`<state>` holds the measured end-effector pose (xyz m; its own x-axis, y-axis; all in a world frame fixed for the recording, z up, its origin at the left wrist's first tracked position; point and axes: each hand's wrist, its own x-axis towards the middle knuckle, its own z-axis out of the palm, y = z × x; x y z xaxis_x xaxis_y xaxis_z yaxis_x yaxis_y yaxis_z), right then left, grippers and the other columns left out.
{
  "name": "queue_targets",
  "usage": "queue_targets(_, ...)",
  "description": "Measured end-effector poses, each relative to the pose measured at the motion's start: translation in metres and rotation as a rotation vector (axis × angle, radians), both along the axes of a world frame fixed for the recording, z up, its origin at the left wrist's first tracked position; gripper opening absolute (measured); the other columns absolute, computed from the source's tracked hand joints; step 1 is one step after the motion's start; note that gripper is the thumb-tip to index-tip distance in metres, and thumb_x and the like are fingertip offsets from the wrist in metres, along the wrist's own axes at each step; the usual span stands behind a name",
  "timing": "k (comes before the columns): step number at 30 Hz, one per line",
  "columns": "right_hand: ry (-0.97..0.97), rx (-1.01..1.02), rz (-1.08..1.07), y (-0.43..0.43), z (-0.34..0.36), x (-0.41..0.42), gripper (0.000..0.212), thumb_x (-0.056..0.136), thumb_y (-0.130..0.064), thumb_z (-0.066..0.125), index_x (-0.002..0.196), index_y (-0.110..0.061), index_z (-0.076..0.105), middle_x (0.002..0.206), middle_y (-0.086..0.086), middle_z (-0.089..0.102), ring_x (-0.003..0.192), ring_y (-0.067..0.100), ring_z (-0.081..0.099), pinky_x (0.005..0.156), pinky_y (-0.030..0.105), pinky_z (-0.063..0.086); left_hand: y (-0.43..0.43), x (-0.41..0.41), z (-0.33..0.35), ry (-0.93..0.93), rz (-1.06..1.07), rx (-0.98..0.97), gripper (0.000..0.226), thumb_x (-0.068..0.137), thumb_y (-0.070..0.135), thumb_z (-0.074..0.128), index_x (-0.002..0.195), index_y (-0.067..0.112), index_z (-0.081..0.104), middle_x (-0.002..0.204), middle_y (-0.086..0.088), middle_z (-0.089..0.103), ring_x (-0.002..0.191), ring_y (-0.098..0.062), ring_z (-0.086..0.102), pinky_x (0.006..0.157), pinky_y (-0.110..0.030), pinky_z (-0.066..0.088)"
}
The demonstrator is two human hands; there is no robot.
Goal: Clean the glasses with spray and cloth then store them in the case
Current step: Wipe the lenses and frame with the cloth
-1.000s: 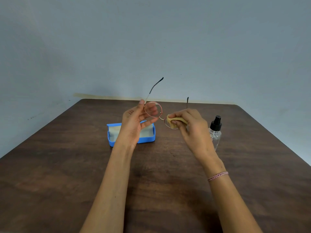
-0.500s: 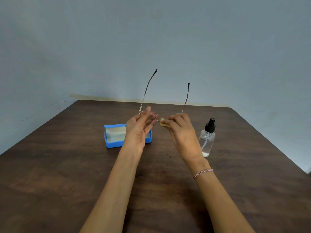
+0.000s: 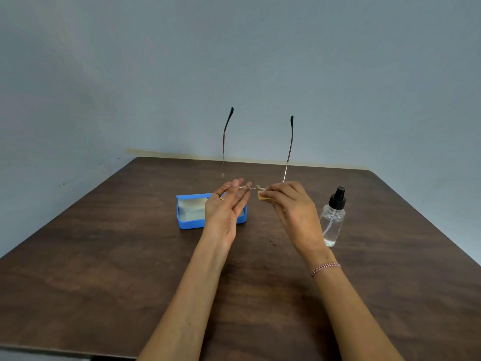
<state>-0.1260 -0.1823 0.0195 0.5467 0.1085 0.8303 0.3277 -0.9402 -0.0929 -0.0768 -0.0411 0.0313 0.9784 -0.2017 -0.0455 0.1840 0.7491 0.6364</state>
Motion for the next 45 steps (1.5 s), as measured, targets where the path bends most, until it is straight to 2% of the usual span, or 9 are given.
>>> queue_targets(5, -0.004, 0.027, 0.029, 0.000, 0.000, -0.002, 0.017, 0.081, -0.015, 0.070, 0.099, -0.017, 0.072, 0.100, -0.003, 0.066, 0.096, 0.011, 0.054, 0.072, 0.025, 0.052, 0.003, -0.004, -0.005, 0.018, -0.004, -0.042, 0.042, 0.083, 0.011, 0.063, 0.121, 0.000, 0.050, 0.117, -0.021, 0.064, 0.102, -0.029, 0.067, 0.084, -0.033, 0.056)
queue_targets(9, -0.061, 0.159, 0.052, 0.002, 0.002, -0.006, 0.016, 0.081, -0.020, 0.068, 0.096, -0.021, 0.073, 0.104, -0.003, 0.059, 0.094, 0.003, 0.041, 0.073, 0.011, 0.040, 0.003, -0.007, -0.006, 0.003, -0.010, -0.095, 0.035, 0.087, 0.011, 0.060, 0.118, -0.001, 0.050, 0.114, -0.022, 0.064, 0.092, -0.026, 0.070, 0.081, -0.033, 0.057)
queue_targets(14, -0.061, 0.689, 0.206, 0.025, 0.018, -0.014, 0.021, 0.081, -0.011, 0.071, 0.096, -0.024, 0.072, 0.093, -0.007, 0.060, 0.089, 0.009, 0.058, 0.071, 0.010, 0.044, 0.000, -0.013, -0.009, -0.063, -0.031, -0.056, 0.028, 0.084, 0.004, 0.060, 0.110, 0.003, 0.050, 0.104, -0.016, 0.068, 0.086, -0.019, 0.071, 0.084, -0.030, 0.055)
queue_targets(17, 0.086, 1.113, 0.298, 0.045, 0.031, -0.009, 0.017, 0.082, -0.012, 0.071, 0.089, -0.027, 0.071, 0.089, -0.008, 0.071, 0.085, 0.006, 0.067, 0.073, 0.020, 0.054, -0.004, -0.016, -0.012, -0.099, -0.011, 0.019, 0.030, 0.084, -0.001, 0.059, 0.114, 0.000, 0.050, 0.097, -0.013, 0.067, 0.080, -0.013, 0.070, 0.073, -0.023, 0.058)
queue_targets(19, 0.232, 1.232, 0.306, 0.052, 0.034, 0.000, 0.013, 0.083, -0.013, 0.070, 0.086, -0.026, 0.070, 0.087, -0.004, 0.073, 0.085, 0.010, 0.069, 0.076, 0.026, 0.056, -0.005, -0.018, -0.013, -0.130, -0.002, 0.073, 0.034, 0.081, 0.000, 0.062, 0.114, 0.001, 0.052, 0.099, -0.013, 0.067, 0.082, -0.013, 0.070, 0.070, -0.020, 0.057)
queue_targets(27, 0.399, 1.203, 0.245, 0.064, 0.031, 0.015, 0.010, 0.088, -0.019, 0.065, 0.097, -0.022, 0.068, 0.091, -0.001, 0.074, 0.084, 0.007, 0.070, 0.076, 0.025, 0.055, -0.002, -0.022, -0.014, -0.199, -0.005, 0.191, 0.027, 0.079, 0.001, 0.064, 0.101, 0.014, 0.057, 0.093, -0.008, 0.069, 0.090, -0.017, 0.065, 0.081, -0.026, 0.055)
queue_targets(34, 0.487, 1.187, 0.278, 0.063, 0.032, 0.013, 0.015, 0.082, -0.016, 0.071, 0.097, -0.020, 0.071, 0.090, 0.001, 0.075, 0.090, 0.013, 0.070, 0.087, 0.039, 0.055, -0.002, -0.020, -0.016, -0.197, -0.015, 0.183, 0.027, 0.080, 0.001, 0.063, 0.103, 0.015, 0.057, 0.097, -0.008, 0.069, 0.099, -0.021, 0.065, 0.085, -0.030, 0.055)
queue_targets(40, 0.518, 0.952, 0.164, 0.056, 0.040, 0.015, 0.021, 0.082, -0.018, 0.071, 0.103, -0.014, 0.072, 0.094, 0.003, 0.073, 0.076, 0.010, 0.067, 0.065, 0.018, 0.054, -0.002, -0.022, -0.018, -0.280, -0.063, 0.244, 0.031, 0.083, -0.002, 0.061, 0.108, 0.014, 0.055, 0.090, -0.003, 0.073, 0.088, -0.012, 0.070, 0.082, -0.025, 0.056)
queue_targets(45, 0.503, 0.994, 0.184, 0.055, 0.046, 0.022, 0.014, 0.082, -0.018, 0.071, 0.094, -0.011, 0.074, 0.088, 0.005, 0.074, 0.086, 0.017, 0.070, 0.084, 0.036, 0.056, -0.001, -0.021, -0.018, -0.266, -0.101, 0.237, 0.024, 0.083, 0.001, 0.062, 0.102, 0.014, 0.056, 0.091, -0.006, 0.072, 0.091, -0.015, 0.068, 0.080, -0.024, 0.056)
